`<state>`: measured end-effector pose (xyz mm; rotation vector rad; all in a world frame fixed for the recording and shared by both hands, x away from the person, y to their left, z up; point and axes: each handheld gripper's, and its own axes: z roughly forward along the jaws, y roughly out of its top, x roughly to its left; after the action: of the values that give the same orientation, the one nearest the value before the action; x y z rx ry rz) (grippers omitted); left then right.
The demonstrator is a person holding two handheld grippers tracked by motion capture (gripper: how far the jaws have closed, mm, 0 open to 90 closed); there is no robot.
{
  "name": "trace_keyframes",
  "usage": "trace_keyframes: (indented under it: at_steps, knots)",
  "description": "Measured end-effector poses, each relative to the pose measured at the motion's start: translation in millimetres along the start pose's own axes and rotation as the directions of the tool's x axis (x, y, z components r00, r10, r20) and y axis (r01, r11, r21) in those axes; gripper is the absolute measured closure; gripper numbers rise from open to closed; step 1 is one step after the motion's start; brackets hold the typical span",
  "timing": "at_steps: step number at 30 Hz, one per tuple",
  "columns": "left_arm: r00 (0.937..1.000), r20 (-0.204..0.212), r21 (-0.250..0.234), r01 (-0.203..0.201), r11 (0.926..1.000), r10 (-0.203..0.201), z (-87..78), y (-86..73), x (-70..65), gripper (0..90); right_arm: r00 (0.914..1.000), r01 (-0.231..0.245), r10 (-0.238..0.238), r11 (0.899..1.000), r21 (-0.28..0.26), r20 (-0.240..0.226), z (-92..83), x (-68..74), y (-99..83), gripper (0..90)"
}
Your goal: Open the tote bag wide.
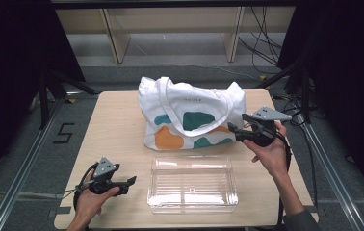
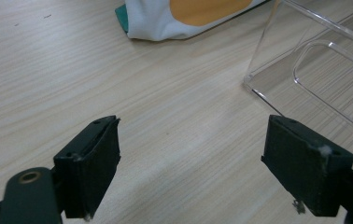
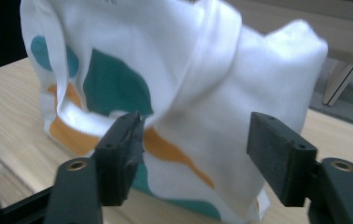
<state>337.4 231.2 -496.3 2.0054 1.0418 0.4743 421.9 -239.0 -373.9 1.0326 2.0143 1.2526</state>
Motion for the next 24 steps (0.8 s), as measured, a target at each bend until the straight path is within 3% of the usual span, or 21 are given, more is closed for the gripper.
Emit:
trace_keyframes:
  at_steps: [4, 10, 11, 13, 14, 15, 17, 18, 22, 23, 24]
  knots:
    - [1.0, 0.001, 0.004, -0.008, 1.0, 0.008, 0.1, 0.0, 0.3, 18.1, 0.9994, -0.03, 0.03, 1.0, 0.003, 0.014, 7.4, 3.1, 17.5, 42.2]
    - [1.0, 0.002, 0.001, -0.002, 1.0, 0.002, 0.9, -0.3, 0.2, 18.2, 0.998, -0.017, 0.018, 1.0, -0.01, 0.061, 23.3, -0.5, 30.8, 43.0]
    - [1.0, 0.003, -0.004, 0.0, 1.0, 0.0, 1.5, -0.6, 0.1, 18.2, 0.9985, -0.03, 0.029, 0.999, 0.02, 0.046, 23.8, -0.1, 32.1, 44.7]
    - [0.9999, 0.009, 0.011, -0.011, 0.9999, 0.011, 0.9, -0.2, 0.4, 18.3, 0.9984, -0.005, 0.003, 0.999, 0.037, 0.057, 26.7, 0.4, 32.9, 56.6]
    - [0.9995, 0.014, 0.023, -0.028, 0.9993, 0.027, 0.3, 0.0, 1.3, 19.2, 0.9968, 0.031, -0.032, 0.999, 0.018, 0.073, 28.5, -0.6, 32.6, 59.7]
    - [0.9998, 0.017, 0.001, -0.008, 1.0, 0.008, 2.2, -0.5, -0.7, 20.9, 0.9966, 0.032, -0.035, 0.999, 0.041, 0.074, 27.1, 0.4, 33.2, 64.5]
    - [0.9992, 0.027, 0.014, -0.031, 0.9994, 0.031, 1.1, 0.0, -0.5, 21.3, 0.9958, 0.056, -0.058, 0.998, 0.033, 0.071, 25.2, 1.9, 32.8, 71.9]
    - [0.9995, 0.025, 0.002, -0.019, 0.9998, 0.019, 2.0, 0.0, -1.8, 21.3, 0.9932, 0.088, -0.09, 0.996, 0.03, 0.073, 23.0, 1.8, 32.9, 78.5]
    - [0.9991, 0.03, 0.013, -0.029, 0.9995, 0.029, 1.8, -0.1, -1.1, 21.2, 0.9895, 0.132, -0.133, 0.991, 0.031, 0.056, 10.9, 8.1, 33.0, 85.0]
    - [0.9996, 0.029, -0.011, 0.002, 0.9999, -0.002, 3.3, -0.4, -3.3, 21.2, 0.9852, 0.167, -0.167, 0.986, 0.016, 0.038, 7.4, 8.5, 32.8, 85.3]
    - [0.9996, 0.029, -0.013, 0.002, 0.9999, -0.001, 3.3, -0.3, -3.2, 21.2, 0.9849, 0.169, -0.17, 0.985, 0.018, 0.033, 4.3, 12.3, 32.0, 85.4]
